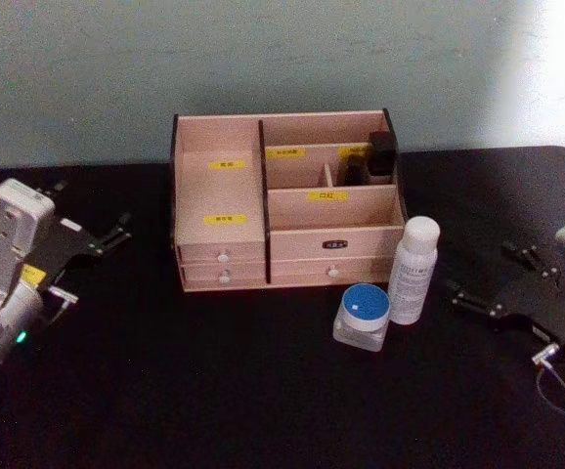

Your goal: Pick up the facial cleanser and watermelon frost from the table and place them into the tiered storage box.

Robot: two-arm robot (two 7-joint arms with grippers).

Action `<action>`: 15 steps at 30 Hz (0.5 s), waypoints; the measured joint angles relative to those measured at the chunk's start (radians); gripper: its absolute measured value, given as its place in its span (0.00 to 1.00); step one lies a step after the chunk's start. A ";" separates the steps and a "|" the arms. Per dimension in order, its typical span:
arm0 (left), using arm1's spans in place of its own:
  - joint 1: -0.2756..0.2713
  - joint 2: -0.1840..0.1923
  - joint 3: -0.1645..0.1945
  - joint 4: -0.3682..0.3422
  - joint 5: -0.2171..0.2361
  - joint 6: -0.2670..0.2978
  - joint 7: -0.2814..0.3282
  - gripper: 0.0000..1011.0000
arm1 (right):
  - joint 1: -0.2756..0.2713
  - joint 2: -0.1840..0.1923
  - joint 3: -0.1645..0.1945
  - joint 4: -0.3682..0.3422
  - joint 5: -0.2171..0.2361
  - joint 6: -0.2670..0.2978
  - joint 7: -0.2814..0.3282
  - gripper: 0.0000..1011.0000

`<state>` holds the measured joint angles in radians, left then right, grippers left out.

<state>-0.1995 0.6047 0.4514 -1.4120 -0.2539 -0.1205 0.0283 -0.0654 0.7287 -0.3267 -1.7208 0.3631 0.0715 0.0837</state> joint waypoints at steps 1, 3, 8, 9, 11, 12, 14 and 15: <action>0.000 0.000 0.000 0.000 0.000 0.000 0.000 0.99 | -0.019 0.008 0.010 -0.018 0.018 0.006 0.017 0.99; 0.000 0.000 0.000 0.000 0.000 0.000 0.000 0.99 | -0.037 0.013 0.020 -0.034 0.037 0.010 0.036 0.99; 0.000 0.000 0.000 0.000 0.000 0.000 0.000 0.99 | -0.065 0.005 0.044 -0.054 0.103 0.014 0.098 0.99; 0.000 0.000 0.000 0.000 0.000 0.000 0.000 0.99 | -0.065 -0.005 0.048 -0.053 0.115 0.015 0.110 0.99; 0.000 0.000 0.000 0.000 0.000 0.000 0.000 0.99 | -0.062 -0.016 0.049 -0.049 0.123 0.017 0.121 0.99; 0.000 0.000 0.000 0.000 0.000 0.000 0.000 0.99 | -0.054 -0.027 0.048 -0.042 0.126 0.018 0.130 0.99; 0.000 0.000 0.000 0.000 0.000 0.000 0.000 0.99 | -0.046 -0.036 0.047 -0.036 0.127 0.019 0.138 0.99; 0.000 0.000 0.000 0.000 0.000 0.000 0.000 0.99 | -0.042 -0.042 0.046 -0.032 0.127 0.019 0.141 0.99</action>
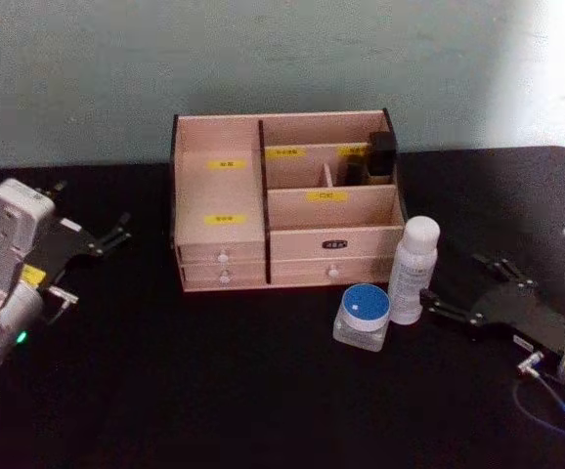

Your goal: Pick up the facial cleanser and watermelon frost from the table and place them into the tiered storage box.

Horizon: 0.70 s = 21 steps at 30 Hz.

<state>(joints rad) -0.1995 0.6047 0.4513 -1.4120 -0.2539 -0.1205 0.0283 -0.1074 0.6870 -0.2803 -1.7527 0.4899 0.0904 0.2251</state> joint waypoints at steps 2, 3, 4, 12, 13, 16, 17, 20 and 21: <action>0.000 0.000 0.000 0.000 0.000 0.000 0.000 0.99 | 0.016 -0.017 -0.004 0.012 -0.001 0.002 0.010 0.99; 0.000 0.000 0.000 0.000 0.000 0.000 0.000 0.99 | 0.026 -0.026 -0.007 0.020 -0.003 0.004 0.015 0.99; 0.000 0.000 0.000 0.000 0.000 0.000 0.000 0.99 | 0.032 -0.031 -0.008 0.024 -0.005 0.004 0.018 0.99; 0.000 0.000 0.000 0.000 0.000 0.000 0.000 0.99 | 0.085 -0.076 -0.021 0.071 -0.026 0.014 0.048 0.99; 0.000 0.000 0.000 0.000 0.000 0.000 0.000 0.99 | 0.090 -0.080 -0.022 0.076 -0.029 0.015 0.050 0.99; 0.000 0.000 0.000 0.000 0.000 0.000 0.000 0.99 | 0.108 -0.098 -0.025 0.096 -0.036 0.021 0.061 0.99; 0.000 0.000 0.000 0.000 0.000 0.000 0.000 0.99 | 0.112 -0.102 -0.026 0.101 -0.037 0.022 0.063 0.99; 0.000 0.000 0.000 0.000 0.000 0.000 0.000 0.99 | 0.130 -0.119 -0.027 0.122 -0.045 0.026 0.077 0.99; 0.000 0.000 0.000 0.000 0.000 0.000 0.000 0.99 | 0.132 -0.122 -0.027 0.125 -0.046 0.027 0.079 0.99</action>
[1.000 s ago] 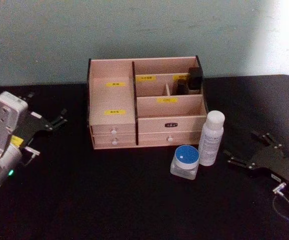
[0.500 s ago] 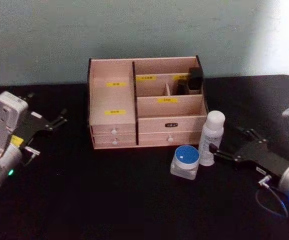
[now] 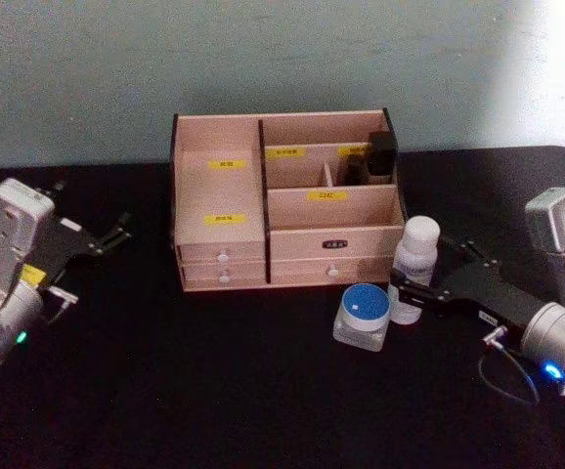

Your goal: Pick up the facial cleanser and watermelon frost from the table and place them into the tiered storage box.

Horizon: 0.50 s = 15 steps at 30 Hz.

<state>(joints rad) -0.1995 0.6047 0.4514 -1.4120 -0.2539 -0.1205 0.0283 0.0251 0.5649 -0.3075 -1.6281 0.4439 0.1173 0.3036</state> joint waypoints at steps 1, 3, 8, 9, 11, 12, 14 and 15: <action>0.000 0.000 0.000 0.000 0.000 0.000 0.000 0.99 | 0.004 -0.004 0.000 0.004 -0.002 0.001 0.004 0.99; 0.000 0.000 0.000 0.000 0.000 0.000 0.000 0.99 | 0.012 -0.012 -0.001 0.012 -0.007 0.003 0.010 0.99; 0.000 0.000 0.000 0.000 0.000 0.000 0.000 0.99 | 0.024 -0.028 0.001 0.028 -0.019 0.008 0.018 0.99; 0.000 0.000 0.000 0.000 0.000 0.000 0.000 0.99 | 0.027 -0.033 0.001 0.032 -0.024 0.010 0.020 0.99; 0.000 0.000 0.000 0.000 0.000 0.000 0.000 0.99 | 0.027 -0.034 0.002 0.033 -0.025 0.011 0.021 0.99; 0.000 0.000 0.000 0.000 0.000 0.000 0.000 0.99 | 0.027 -0.034 0.002 0.033 -0.025 0.011 0.021 0.99; 0.000 0.000 0.000 0.000 0.000 0.000 0.000 0.99 | 0.027 -0.033 0.002 0.033 -0.025 0.011 0.021 0.99; 0.000 0.000 0.000 0.000 0.000 0.000 0.000 0.99 | 0.027 -0.033 0.002 0.032 -0.024 0.011 0.021 0.99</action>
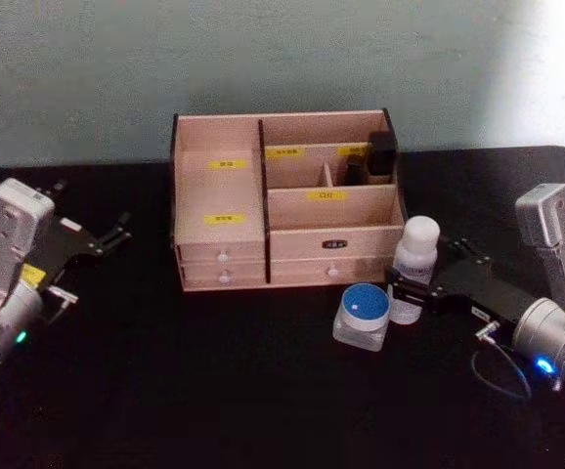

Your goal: Pick up the facial cleanser and watermelon frost from the table and place them into the tiered storage box.

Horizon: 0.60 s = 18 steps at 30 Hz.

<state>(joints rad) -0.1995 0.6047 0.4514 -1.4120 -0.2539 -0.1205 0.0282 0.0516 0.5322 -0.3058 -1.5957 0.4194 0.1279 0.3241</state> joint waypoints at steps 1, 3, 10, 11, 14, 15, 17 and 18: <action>0.000 0.000 0.000 0.000 0.000 0.000 0.000 0.99 | 0.000 0.000 0.000 0.000 0.000 0.000 0.000 0.99; 0.000 0.000 0.000 0.000 0.000 0.000 0.000 0.99 | 0.000 0.001 0.000 -0.001 0.000 0.000 0.000 0.99; 0.000 0.000 0.000 0.000 0.000 0.000 0.000 0.99 | -0.001 0.002 0.000 -0.002 0.002 -0.001 -0.001 0.93; 0.000 0.000 0.000 0.000 0.000 0.000 0.000 0.99 | -0.001 0.002 0.000 -0.002 0.002 -0.001 -0.001 0.91; 0.000 0.000 0.000 0.000 0.000 0.000 0.000 0.99 | -0.001 0.002 0.000 -0.003 0.003 -0.002 -0.001 0.81; 0.000 0.000 0.000 0.000 0.000 0.000 0.000 0.99 | -0.001 0.002 0.000 -0.003 0.003 -0.002 -0.001 0.78; 0.000 0.000 0.000 0.000 0.000 0.000 0.000 0.99 | -0.002 0.002 0.000 -0.003 0.003 -0.002 -0.001 0.74; 0.000 0.000 0.000 0.000 0.000 0.000 0.000 0.99 | -0.002 0.002 0.000 -0.003 0.003 -0.002 -0.001 0.72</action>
<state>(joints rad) -0.1995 0.6047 0.4514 -1.4120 -0.2539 -0.1205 0.0283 0.0500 0.5344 -0.3059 -1.5988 0.4223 0.1259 0.3232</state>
